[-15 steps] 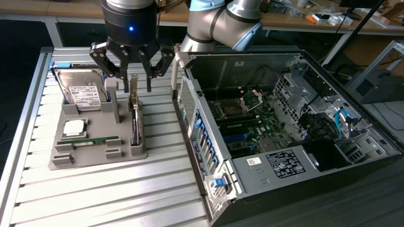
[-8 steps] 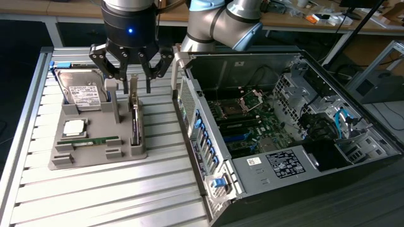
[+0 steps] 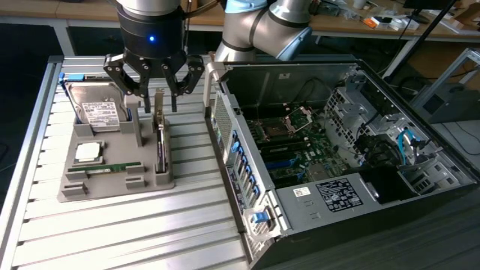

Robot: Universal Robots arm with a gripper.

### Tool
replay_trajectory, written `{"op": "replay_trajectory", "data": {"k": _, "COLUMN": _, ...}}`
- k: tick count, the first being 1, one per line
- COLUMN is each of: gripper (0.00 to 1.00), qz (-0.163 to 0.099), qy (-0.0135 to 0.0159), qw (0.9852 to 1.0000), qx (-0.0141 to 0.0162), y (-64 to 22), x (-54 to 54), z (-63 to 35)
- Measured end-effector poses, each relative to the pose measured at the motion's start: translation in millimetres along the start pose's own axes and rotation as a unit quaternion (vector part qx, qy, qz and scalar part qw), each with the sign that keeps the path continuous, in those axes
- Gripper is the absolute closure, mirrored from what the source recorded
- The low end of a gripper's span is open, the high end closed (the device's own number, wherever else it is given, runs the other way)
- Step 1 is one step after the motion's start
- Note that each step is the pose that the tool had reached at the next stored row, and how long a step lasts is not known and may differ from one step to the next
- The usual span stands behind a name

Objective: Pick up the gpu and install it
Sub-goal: 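Pick up the gpu and move the gpu toward the slot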

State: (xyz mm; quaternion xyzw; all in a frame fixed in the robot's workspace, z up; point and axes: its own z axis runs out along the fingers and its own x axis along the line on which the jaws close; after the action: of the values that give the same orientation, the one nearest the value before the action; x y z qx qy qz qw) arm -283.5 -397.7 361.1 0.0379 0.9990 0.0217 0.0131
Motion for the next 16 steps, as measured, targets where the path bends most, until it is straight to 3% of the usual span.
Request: {"op": "replay_trajectory", "data": {"k": 16, "gripper": 0.52, "qz": 0.000, "qy": 0.0001, "qw": 1.0000, "qx": 0.0000, "y": -0.1, "x": 0.9, "z": 10.4}}
